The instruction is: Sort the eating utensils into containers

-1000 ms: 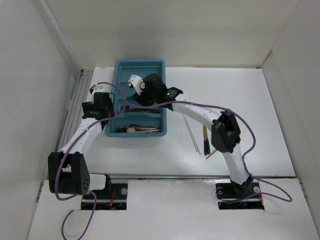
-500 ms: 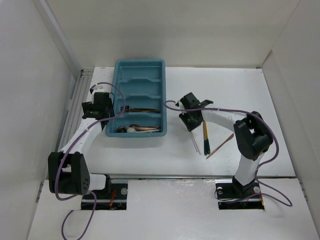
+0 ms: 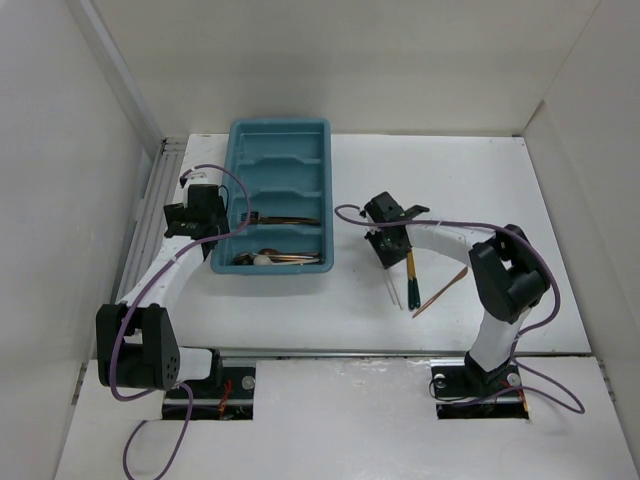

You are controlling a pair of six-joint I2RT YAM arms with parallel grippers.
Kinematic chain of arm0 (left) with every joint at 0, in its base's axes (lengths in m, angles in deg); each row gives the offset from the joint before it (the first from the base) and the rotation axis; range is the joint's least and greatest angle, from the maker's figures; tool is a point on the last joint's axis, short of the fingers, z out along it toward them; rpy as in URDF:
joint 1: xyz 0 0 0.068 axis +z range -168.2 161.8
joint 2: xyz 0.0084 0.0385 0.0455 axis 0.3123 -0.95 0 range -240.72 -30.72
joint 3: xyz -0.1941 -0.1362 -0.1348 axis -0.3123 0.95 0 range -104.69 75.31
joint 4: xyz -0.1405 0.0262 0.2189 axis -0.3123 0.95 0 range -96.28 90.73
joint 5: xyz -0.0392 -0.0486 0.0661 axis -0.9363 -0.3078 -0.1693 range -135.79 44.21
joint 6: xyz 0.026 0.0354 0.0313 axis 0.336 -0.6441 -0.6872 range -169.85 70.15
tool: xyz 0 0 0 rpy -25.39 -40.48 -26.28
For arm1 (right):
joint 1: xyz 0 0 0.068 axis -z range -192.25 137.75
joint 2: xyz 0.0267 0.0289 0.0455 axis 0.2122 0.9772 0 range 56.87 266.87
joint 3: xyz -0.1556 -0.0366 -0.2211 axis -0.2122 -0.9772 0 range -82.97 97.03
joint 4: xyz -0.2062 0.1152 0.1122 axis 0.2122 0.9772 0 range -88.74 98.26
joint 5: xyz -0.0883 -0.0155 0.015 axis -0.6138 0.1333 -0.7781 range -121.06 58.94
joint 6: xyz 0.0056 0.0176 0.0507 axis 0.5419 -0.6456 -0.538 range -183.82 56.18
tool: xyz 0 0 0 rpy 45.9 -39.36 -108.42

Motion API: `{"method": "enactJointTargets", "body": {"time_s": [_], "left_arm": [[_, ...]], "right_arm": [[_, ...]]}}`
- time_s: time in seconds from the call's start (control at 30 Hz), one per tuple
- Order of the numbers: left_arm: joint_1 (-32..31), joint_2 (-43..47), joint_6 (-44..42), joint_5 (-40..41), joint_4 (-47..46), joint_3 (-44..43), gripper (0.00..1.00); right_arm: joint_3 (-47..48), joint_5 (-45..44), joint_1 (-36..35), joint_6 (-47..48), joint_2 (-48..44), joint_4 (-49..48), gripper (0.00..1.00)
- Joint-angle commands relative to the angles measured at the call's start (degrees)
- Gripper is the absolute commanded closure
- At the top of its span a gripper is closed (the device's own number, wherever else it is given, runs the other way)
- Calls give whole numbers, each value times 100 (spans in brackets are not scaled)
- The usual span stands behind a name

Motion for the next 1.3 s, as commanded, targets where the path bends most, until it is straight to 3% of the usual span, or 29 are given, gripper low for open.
{"method": "enactJointTargets", "body": {"time_s": [0.0,0.33,0.67,0.77,0.93,1.0,1.1,1.27], "left_arm": [[-30,76,-22,-5,-35,58,21],[-30,76,-22,-5,-35,58,21],[-30,76,-22,-57,-35,58,21],[-30,76,-22,-58,-35,58,21],[-30,76,-22,-58,-35,58,21],[-83,76,-100,-58,26,-56,21],[-135,76,-450,-347,262,-406,21],[-197,14,-1312,-2173,588,-1461,21]], "right_arm": [[-178,-50,124,-126,-190,-239,77],[-292,81,-174,-415,29,-73,77],[-1075,213,-289,-1013,-533,437,75],[-997,152,-289,-1013,-262,385,79],[-732,133,-132,-899,292,149,100],[-864,134,-35,-899,206,-28,100],[-620,-234,98,-795,-337,6,100],[688,-533,203,-355,-1235,156,100]]}}
